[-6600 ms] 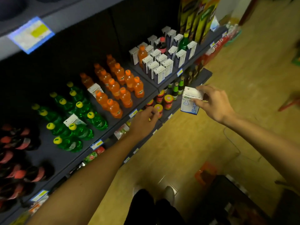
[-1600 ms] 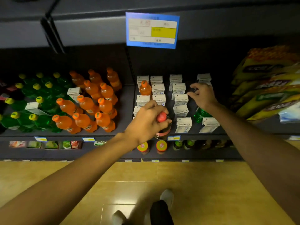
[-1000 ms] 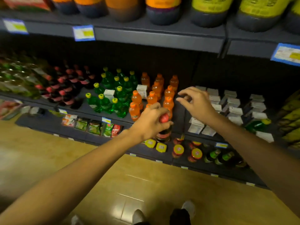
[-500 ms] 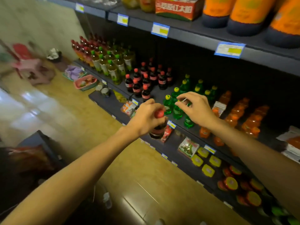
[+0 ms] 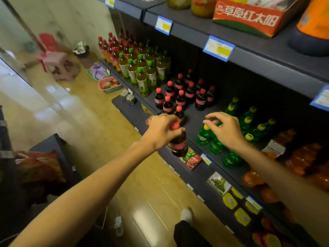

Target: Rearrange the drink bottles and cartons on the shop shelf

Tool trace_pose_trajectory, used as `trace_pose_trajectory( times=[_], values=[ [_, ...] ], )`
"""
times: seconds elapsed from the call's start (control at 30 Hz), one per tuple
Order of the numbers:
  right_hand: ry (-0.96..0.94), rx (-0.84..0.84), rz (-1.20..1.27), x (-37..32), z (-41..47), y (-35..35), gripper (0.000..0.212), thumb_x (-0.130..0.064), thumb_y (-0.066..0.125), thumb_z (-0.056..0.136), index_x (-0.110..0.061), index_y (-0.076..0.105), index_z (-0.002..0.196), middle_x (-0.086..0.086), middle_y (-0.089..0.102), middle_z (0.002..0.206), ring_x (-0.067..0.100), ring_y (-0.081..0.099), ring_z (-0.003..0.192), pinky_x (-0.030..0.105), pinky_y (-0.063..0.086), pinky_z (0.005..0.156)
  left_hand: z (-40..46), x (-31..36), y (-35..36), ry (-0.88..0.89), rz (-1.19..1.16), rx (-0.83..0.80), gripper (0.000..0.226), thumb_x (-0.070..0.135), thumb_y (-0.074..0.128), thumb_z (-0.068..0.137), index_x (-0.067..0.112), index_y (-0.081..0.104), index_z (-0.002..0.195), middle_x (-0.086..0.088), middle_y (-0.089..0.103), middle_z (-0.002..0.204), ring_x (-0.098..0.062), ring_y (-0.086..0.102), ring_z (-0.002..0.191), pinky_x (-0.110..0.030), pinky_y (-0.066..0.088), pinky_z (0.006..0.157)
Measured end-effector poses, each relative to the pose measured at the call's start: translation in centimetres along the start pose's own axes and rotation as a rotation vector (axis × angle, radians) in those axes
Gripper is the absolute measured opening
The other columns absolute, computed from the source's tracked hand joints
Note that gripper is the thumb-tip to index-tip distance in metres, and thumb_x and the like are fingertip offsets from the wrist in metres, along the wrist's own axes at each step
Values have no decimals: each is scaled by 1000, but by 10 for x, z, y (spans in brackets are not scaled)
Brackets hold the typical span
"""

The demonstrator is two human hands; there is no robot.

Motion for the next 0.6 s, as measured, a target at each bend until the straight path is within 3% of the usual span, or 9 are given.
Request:
trace_pose_trajectory(
  times=[0.17, 0.3, 0.47, 0.53, 0.6],
  values=[
    [64, 33, 24, 25, 42, 6, 14, -14, 74, 80, -5, 71, 91, 8, 68, 84, 18, 62, 69, 8, 44, 63, 50, -11, 1, 2, -18, -11, 27, 32, 72, 82, 6, 63, 84, 1, 52, 70, -15, 44, 64, -24, 25, 58],
    [85, 75, 12, 34, 68, 3, 11, -15, 74, 80, -7, 72, 87, 7, 69, 81, 12, 59, 63, 11, 44, 63, 91, -22, 7, -18, -2, -64, 28, 33, 73, 79, 9, 60, 75, 1, 52, 66, -16, 46, 62, -28, 29, 58],
    [157, 160, -31, 48, 87, 0, 9, -12, 71, 83, -4, 71, 81, 7, 67, 74, 6, 56, 69, 7, 40, 60, 144, -49, 23, -165, 0, -114, 34, 33, 70, 75, 17, 45, 57, 6, 47, 53, -14, 44, 55, -21, 25, 51],
    [214, 198, -23, 56, 90, 1, 9, -9, 70, 83, -1, 70, 79, 10, 67, 74, 5, 56, 71, 9, 40, 60, 166, -59, 38, -179, 28, -191, 33, 38, 65, 77, 16, 46, 61, 0, 55, 61, -22, 53, 62, -22, 32, 56],
    [293, 239, -18, 61, 89, 2, 10, -8, 68, 84, 0, 70, 79, 12, 67, 74, 3, 55, 72, 14, 41, 60, 187, -66, 53, -152, 74, -278, 32, 42, 60, 81, 11, 55, 76, -15, 65, 83, -37, 61, 84, -31, 40, 66]
  ],
)
Point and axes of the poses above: each hand's wrist, its own z-axis towards the middle knuckle, its own y-axis out of the palm, x = y × z, the point moved 9 cm from there along z, towards the middle knuckle
